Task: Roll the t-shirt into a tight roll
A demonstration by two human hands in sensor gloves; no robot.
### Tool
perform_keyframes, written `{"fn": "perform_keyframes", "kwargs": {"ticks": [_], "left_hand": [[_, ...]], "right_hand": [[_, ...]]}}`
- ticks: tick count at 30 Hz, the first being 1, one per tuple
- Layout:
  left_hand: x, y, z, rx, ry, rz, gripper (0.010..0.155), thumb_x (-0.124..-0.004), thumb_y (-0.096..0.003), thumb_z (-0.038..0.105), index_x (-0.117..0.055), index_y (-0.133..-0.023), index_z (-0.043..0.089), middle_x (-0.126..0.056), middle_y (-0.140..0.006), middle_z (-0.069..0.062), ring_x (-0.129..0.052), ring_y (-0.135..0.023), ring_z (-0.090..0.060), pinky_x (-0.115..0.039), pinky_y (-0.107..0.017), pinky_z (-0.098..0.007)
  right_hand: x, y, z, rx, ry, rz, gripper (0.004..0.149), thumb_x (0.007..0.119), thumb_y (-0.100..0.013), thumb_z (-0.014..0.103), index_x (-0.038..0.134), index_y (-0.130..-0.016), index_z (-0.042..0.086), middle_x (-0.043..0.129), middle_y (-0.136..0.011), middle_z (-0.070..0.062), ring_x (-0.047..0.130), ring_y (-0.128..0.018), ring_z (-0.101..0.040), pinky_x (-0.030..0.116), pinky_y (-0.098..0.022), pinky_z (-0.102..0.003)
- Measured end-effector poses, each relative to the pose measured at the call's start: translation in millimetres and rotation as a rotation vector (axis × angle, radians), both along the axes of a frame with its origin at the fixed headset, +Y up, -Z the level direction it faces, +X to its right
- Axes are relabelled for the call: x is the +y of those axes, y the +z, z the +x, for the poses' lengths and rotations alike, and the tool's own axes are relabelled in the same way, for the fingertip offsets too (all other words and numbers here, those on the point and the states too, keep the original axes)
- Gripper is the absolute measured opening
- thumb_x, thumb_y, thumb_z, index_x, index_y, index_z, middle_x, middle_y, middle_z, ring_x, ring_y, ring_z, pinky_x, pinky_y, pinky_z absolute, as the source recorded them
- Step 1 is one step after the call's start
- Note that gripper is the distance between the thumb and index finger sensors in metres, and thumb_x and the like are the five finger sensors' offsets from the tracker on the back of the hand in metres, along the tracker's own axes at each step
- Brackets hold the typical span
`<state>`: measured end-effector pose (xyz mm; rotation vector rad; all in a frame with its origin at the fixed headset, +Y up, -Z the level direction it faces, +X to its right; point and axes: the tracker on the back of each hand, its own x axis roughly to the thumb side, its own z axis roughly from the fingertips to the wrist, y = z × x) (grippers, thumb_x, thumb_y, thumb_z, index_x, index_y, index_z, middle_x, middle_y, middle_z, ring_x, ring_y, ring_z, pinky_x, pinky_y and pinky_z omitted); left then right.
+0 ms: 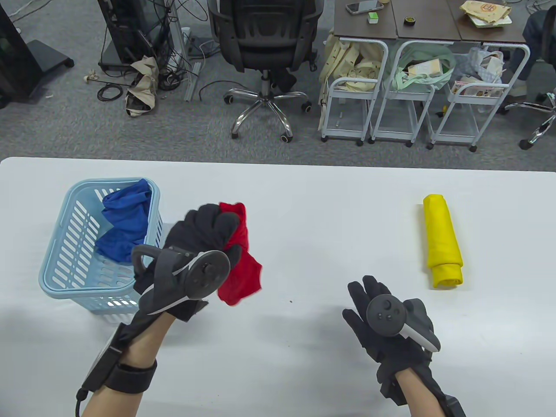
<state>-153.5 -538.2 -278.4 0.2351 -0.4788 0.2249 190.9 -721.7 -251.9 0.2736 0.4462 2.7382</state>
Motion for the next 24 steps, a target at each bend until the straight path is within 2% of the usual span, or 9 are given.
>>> {"fn": "perform_keyframes", "kwargs": {"ticks": [3,5,8,13,16,17,19,22,24], "left_hand": [[-56.8,-20.7,4.4,-0.139,0.197,-0.356,0.058,-0.076,-0.0511,0.046,-0.053,-0.103,0.034,-0.070,-0.110,-0.010,-0.087,-0.091,-0.032,-0.081,-0.062,-0.044],[-95.4,-33.2,3.0,-0.049,0.170,-0.570,0.061,-0.065,-0.0560,0.037,-0.044,-0.113,0.032,-0.056,-0.119,-0.015,-0.075,-0.099,-0.040,-0.072,-0.068,-0.052],[-141.6,-33.8,3.0,0.074,-0.050,-0.845,0.075,-0.056,-0.0585,0.051,-0.020,-0.117,0.020,-0.036,-0.122,-0.024,-0.064,-0.104,-0.046,-0.065,-0.072,-0.055],[-187.4,-5.8,33.3,-0.012,-0.166,-0.798,0.075,-0.057,-0.0563,0.057,-0.027,-0.118,0.028,-0.038,-0.125,-0.018,-0.060,-0.107,-0.045,-0.063,-0.073,-0.056],[-222.1,6.9,51.4,-0.037,-0.450,-0.744,0.074,-0.058,-0.0554,0.058,-0.030,-0.118,0.030,-0.032,-0.127,-0.010,-0.043,-0.113,-0.044,-0.053,-0.077,-0.061],[-233.3,12.7,56.4,-0.037,-0.549,-0.738,0.077,-0.057,-0.0551,0.059,-0.021,-0.117,0.030,-0.015,-0.125,-0.008,-0.028,-0.113,-0.045,-0.047,-0.079,-0.060],[-237.3,20.7,62.7,-0.033,-0.618,-0.632,0.076,-0.045,-0.0540,0.060,-0.010,-0.115,0.030,-0.008,-0.124,-0.008,-0.023,-0.114,-0.044,-0.043,-0.079,-0.062],[-238.3,22.7,67.2,-0.026,-0.586,-0.668,0.083,-0.044,-0.0506,0.070,-0.010,-0.116,0.031,-0.008,-0.125,-0.009,-0.023,-0.114,-0.045,-0.043,-0.079,-0.063],[-238.1,22.4,66.2,-0.017,-0.605,-0.667,0.083,-0.043,-0.0496,0.071,-0.009,-0.115,0.033,-0.006,-0.125,-0.007,-0.022,-0.115,-0.044,-0.042,-0.079,-0.063]], "right_hand": [[0.2,-0.2,4.0,-0.018,-0.003,-0.001,0.069,0.039,-0.063,0.052,0.015,-0.119,0.018,0.003,-0.120,-0.021,0.010,-0.111,-0.051,0.031,-0.074,-0.065],[-0.1,-0.5,4.8,-0.022,0.000,-0.003,0.069,0.040,-0.063,0.051,0.016,-0.119,0.017,0.004,-0.120,-0.021,0.011,-0.111,-0.052,0.031,-0.074,-0.065],[-2.1,-0.8,2.1,-0.014,0.027,-0.010,0.067,0.045,-0.064,0.049,0.022,-0.119,0.017,0.011,-0.121,-0.021,0.016,-0.111,-0.052,0.034,-0.074,-0.065],[-10.1,-1.2,-11.4,0.040,0.085,-0.048,0.068,0.054,-0.064,0.049,0.027,-0.119,0.020,0.014,-0.121,-0.021,0.020,-0.111,-0.051,0.035,-0.074,-0.064],[-15.7,2.5,-30.1,0.122,0.114,-0.060,0.067,0.056,-0.064,0.049,0.028,-0.119,0.023,0.015,-0.122,-0.020,0.021,-0.111,-0.051,0.036,-0.074,-0.064],[-17.9,4.9,-40.4,0.174,0.119,-0.065,0.067,0.057,-0.064,0.049,0.028,-0.119,0.024,0.015,-0.122,-0.019,0.020,-0.111,-0.051,0.035,-0.074,-0.065],[-21.1,11.1,-61.8,0.273,0.119,-0.075,0.067,0.058,-0.064,0.048,0.025,-0.118,0.029,0.011,-0.121,-0.018,0.017,-0.111,-0.050,0.032,-0.074,-0.065],[-27.2,19.4,-87.5,0.399,0.109,-0.094,0.064,0.057,-0.064,0.047,0.024,-0.117,0.035,0.002,-0.122,-0.009,0.005,-0.111,-0.048,0.023,-0.075,-0.066],[-31.0,21.3,-94.6,0.433,0.132,-0.105,0.057,0.055,-0.064,0.046,0.040,-0.117,0.033,0.003,-0.122,-0.003,0.001,-0.111,-0.045,0.018,-0.074,-0.066]]}}
